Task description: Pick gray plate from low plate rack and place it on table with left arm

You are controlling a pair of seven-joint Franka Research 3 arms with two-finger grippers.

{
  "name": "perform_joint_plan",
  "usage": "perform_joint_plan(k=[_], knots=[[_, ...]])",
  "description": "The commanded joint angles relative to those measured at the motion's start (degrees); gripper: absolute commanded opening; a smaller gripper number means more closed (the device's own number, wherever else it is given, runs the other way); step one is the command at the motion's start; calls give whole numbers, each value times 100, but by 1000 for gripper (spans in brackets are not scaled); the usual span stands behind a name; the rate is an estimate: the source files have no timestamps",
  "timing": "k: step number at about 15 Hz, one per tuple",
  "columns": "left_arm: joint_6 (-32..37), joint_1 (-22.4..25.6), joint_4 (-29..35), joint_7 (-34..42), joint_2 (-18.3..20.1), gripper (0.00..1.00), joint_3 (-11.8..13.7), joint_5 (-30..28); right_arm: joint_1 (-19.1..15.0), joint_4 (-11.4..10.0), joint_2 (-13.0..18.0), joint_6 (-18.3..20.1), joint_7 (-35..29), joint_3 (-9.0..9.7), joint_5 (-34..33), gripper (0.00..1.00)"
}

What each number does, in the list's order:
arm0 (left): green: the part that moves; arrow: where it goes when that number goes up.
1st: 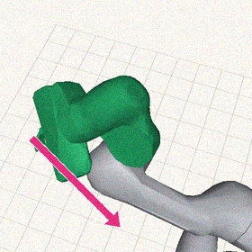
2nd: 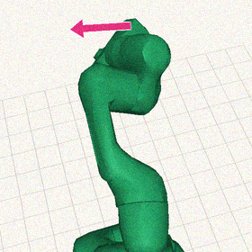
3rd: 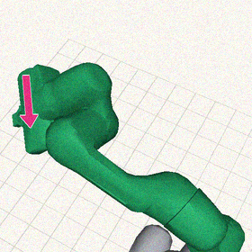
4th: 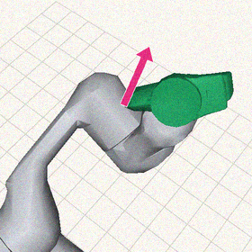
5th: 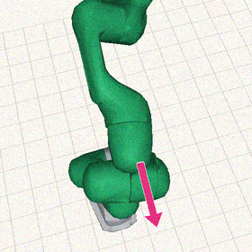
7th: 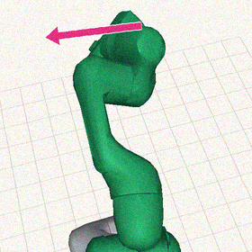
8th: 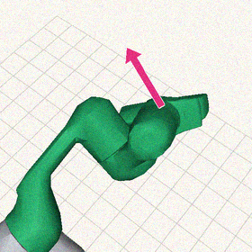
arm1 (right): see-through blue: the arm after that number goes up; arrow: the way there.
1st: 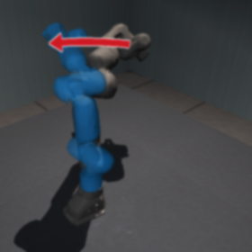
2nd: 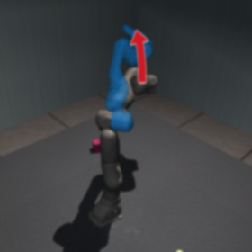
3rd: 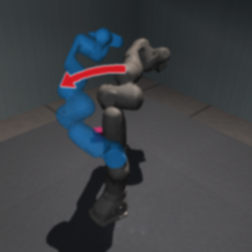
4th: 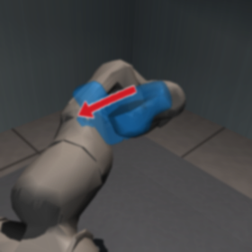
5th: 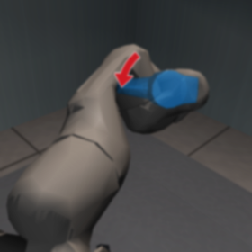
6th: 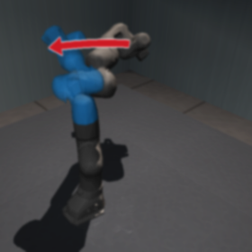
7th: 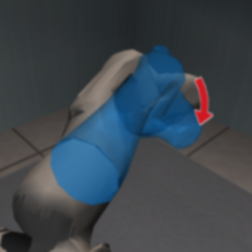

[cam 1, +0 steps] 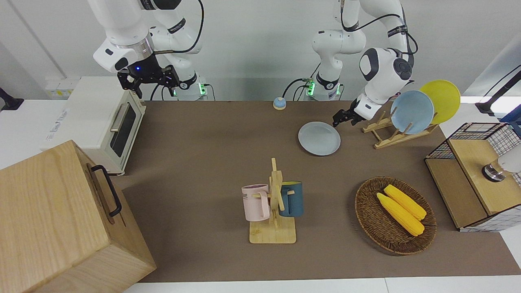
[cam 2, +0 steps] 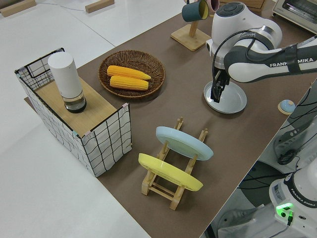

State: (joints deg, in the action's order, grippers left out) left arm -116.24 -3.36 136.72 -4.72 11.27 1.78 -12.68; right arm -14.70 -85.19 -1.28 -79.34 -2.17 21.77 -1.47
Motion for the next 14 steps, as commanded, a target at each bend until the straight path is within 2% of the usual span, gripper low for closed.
perform_joint_plan(k=[1, 6, 8, 12, 14], knots=[[224, 46, -672, -12, -108, 991, 42, 615, -147, 55, 14, 85, -73, 135, -38, 983], [637, 20, -1665, -3, -125, 991, 77, 1574, -147, 55, 14, 85, -73, 135, -38, 983], [882, 19, -1964, -47, -117, 991, 77, 1611, -147, 55, 14, 85, -73, 135, -38, 983], [1902, 11, -2851, 5, -117, 991, 77, 1620, -147, 55, 14, 85, -73, 135, -38, 983], [1982, -16, -3063, -3, -99, 991, 68, 1628, -147, 55, 14, 85, -73, 135, -38, 983]])
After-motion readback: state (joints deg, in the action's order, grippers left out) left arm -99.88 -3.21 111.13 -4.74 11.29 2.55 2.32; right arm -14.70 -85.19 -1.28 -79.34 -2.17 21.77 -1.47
